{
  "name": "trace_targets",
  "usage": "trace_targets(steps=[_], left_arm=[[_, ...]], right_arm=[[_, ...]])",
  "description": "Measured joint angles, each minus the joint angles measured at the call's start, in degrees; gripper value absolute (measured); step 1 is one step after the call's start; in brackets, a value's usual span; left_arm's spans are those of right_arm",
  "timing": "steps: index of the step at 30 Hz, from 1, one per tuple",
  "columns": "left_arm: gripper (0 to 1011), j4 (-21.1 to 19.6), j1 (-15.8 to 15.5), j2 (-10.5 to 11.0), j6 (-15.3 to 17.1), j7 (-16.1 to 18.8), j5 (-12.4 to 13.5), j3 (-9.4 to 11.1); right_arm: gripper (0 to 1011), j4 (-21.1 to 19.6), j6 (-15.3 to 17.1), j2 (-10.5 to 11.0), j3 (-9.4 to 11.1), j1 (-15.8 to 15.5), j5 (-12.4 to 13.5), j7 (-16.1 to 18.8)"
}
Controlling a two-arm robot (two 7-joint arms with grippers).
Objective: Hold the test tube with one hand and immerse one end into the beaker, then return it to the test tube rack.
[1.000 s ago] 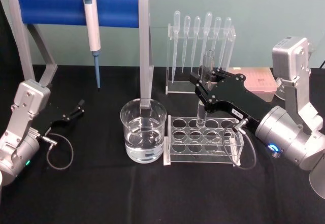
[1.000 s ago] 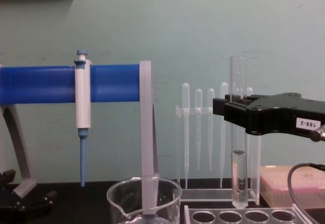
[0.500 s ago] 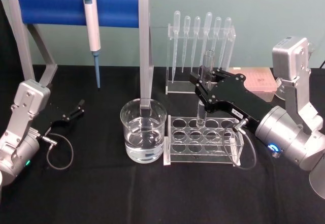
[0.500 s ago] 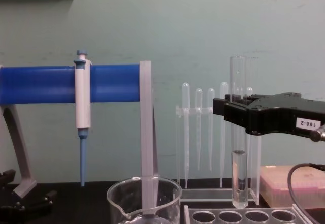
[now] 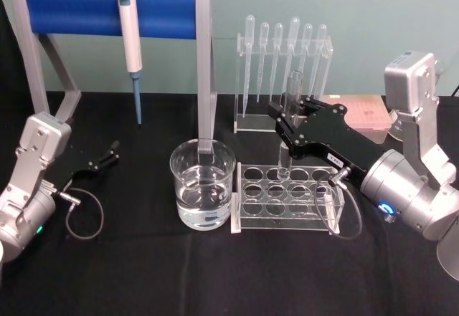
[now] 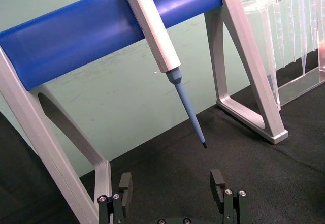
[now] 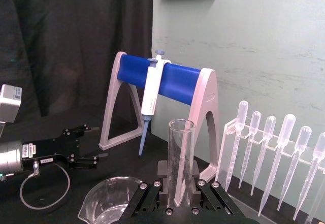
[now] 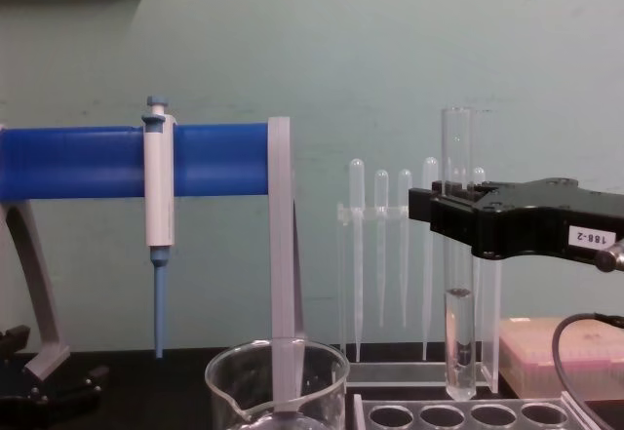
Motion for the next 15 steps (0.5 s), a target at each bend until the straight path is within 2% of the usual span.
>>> trace_targets(steps=[15], left_arm=[[1000, 0.0, 0.0, 0.0, 0.0, 0.0, 0.0, 0.0]], right_arm=[[225, -0.1, 0.0, -0.1, 0.0, 0.0, 0.0, 0.0]])
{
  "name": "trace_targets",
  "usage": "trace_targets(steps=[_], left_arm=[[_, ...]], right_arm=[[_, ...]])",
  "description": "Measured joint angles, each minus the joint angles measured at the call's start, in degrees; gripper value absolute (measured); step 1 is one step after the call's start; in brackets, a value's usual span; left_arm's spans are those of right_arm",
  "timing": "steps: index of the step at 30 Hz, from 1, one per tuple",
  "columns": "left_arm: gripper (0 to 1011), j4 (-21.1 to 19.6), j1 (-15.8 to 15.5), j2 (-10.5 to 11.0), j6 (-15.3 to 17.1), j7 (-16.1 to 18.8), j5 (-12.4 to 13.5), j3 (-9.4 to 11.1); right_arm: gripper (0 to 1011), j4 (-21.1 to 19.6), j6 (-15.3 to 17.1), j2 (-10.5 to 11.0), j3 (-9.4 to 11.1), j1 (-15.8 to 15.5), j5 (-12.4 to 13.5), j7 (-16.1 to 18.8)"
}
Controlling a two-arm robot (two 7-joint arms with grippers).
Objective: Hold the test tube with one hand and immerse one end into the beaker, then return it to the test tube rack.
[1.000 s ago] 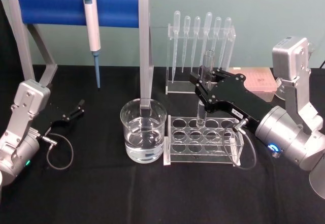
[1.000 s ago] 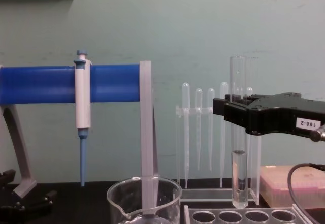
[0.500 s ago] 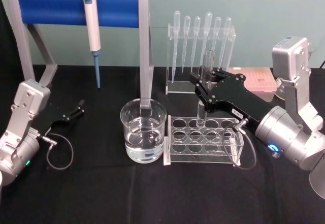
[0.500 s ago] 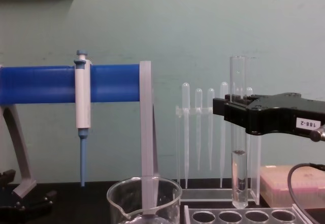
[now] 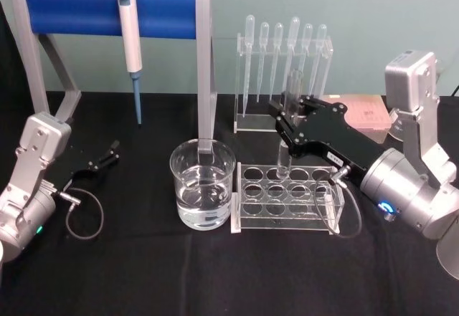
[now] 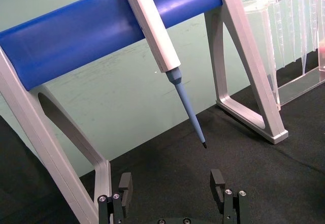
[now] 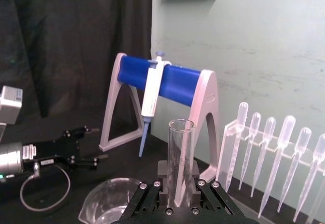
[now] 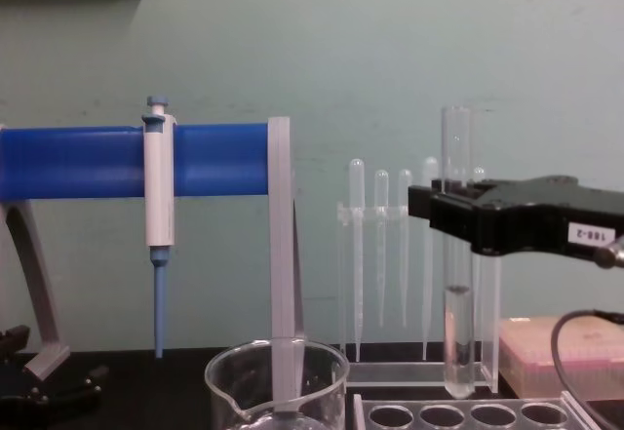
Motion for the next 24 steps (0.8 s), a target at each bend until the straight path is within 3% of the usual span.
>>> trace_targets(steps=[5, 10, 18, 24], left_arm=[[1000, 0.0, 0.0, 0.0, 0.0, 0.0, 0.0, 0.0], [1000, 0.0, 0.0, 0.0, 0.0, 0.0, 0.0, 0.0], [1000, 0.0, 0.0, 0.0, 0.0, 0.0, 0.0, 0.0], [1000, 0.0, 0.0, 0.0, 0.0, 0.0, 0.0, 0.0]], right_arm=[[225, -0.5, 0.6, -1.0, -0.4, 1.1, 0.0, -0.2], [225, 1.4, 1.6, -3.4, -3.0, 5.0, -0.5, 0.3], [225, 7.8, 1.5, -8.0, -7.6, 11.8, -2.1, 1.7], [225, 13.0, 0.5, -11.1, -9.7, 14.6, -2.3, 2.3]])
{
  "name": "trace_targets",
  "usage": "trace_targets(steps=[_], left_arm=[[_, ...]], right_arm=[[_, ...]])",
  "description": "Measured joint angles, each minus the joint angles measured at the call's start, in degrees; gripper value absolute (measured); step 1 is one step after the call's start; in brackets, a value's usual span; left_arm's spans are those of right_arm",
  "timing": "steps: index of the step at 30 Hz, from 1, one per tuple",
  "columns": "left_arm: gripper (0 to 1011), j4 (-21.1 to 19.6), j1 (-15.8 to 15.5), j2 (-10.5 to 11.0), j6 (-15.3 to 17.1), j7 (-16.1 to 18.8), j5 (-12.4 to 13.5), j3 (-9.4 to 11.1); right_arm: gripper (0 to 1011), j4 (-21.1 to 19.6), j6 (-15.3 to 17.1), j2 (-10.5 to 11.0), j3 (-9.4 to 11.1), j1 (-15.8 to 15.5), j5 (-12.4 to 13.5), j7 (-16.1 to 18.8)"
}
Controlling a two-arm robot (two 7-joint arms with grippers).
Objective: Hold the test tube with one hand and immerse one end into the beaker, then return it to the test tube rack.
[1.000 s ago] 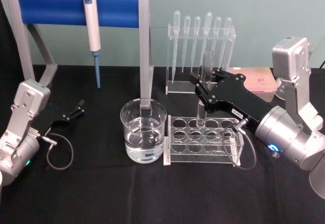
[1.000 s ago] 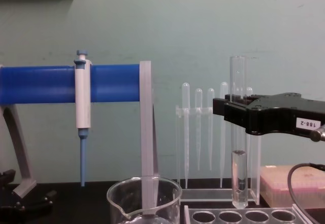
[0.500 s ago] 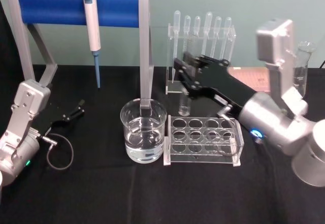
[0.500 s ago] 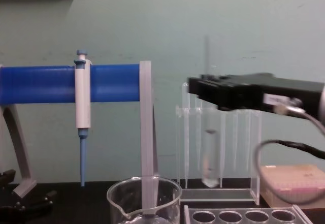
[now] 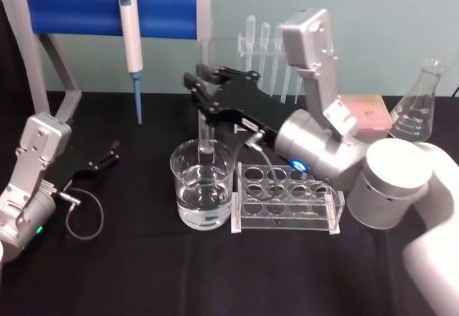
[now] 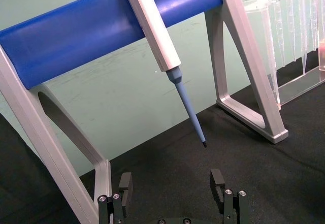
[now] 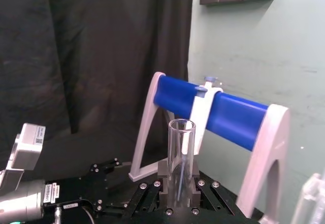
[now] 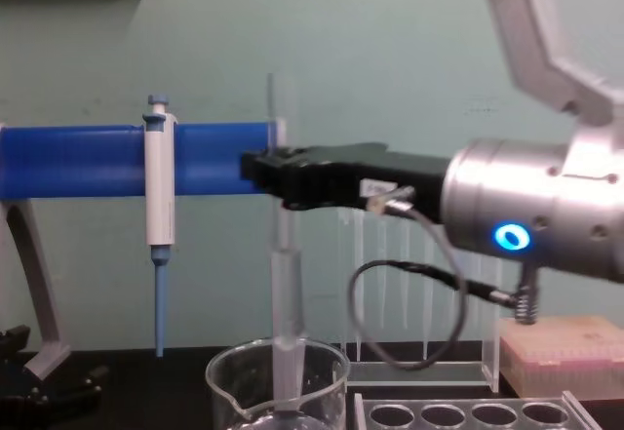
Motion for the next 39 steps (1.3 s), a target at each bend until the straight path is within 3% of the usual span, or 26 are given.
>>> trace_targets(steps=[6, 18, 39], left_arm=[[1000, 0.0, 0.0, 0.0, 0.0, 0.0, 0.0, 0.0], [1000, 0.0, 0.0, 0.0, 0.0, 0.0, 0.0, 0.0], [1000, 0.0, 0.0, 0.0, 0.0, 0.0, 0.0, 0.0]], right_arm=[[225, 3.4, -1.2, -1.8, -1.2, 0.5, -0.4, 0.0], [225, 7.2, -2.8, -2.9, -2.5, -1.1, -2.6, -0.4], [225, 8.9, -5.8, -3.8, -1.1, -4.9, -5.1, -1.1]])
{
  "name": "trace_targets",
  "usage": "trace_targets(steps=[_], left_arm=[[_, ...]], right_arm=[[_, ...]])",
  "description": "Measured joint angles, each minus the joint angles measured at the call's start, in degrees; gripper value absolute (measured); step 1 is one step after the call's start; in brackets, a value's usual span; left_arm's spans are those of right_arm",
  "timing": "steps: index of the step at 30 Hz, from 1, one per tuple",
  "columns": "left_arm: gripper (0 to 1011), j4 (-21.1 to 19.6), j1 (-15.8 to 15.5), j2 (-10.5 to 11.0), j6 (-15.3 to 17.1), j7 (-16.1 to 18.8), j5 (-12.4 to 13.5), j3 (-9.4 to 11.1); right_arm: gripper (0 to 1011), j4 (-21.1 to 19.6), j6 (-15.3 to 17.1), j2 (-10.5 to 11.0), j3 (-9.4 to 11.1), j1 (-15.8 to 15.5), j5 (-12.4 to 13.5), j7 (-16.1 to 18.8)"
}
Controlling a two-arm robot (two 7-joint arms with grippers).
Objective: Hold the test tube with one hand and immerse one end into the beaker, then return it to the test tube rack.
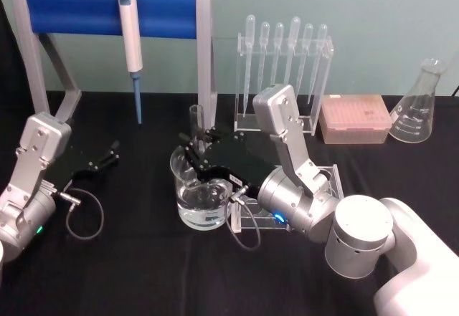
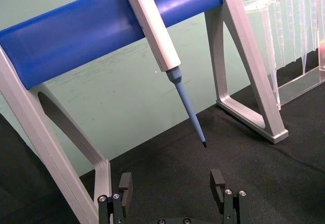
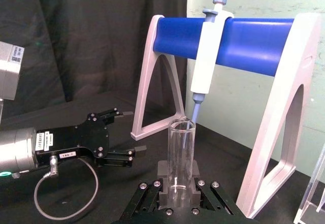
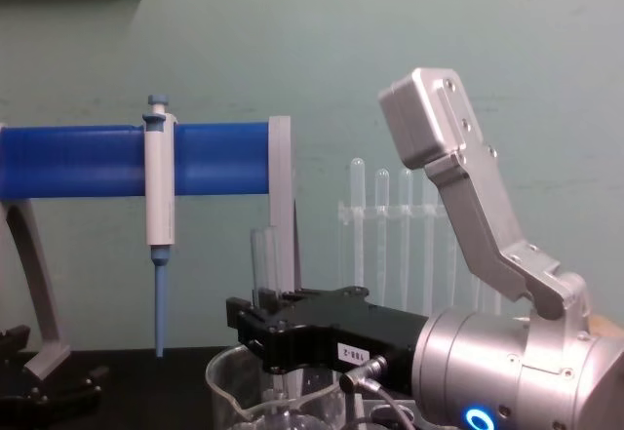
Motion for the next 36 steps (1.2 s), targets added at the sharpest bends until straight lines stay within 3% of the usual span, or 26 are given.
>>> trace_targets(steps=[36], left_arm=[[1000, 0.0, 0.0, 0.0, 0.0, 0.0, 0.0, 0.0]], right_arm=[[225, -0.1, 0.0, -0.3, 0.4, -0.8, -0.5, 0.0]])
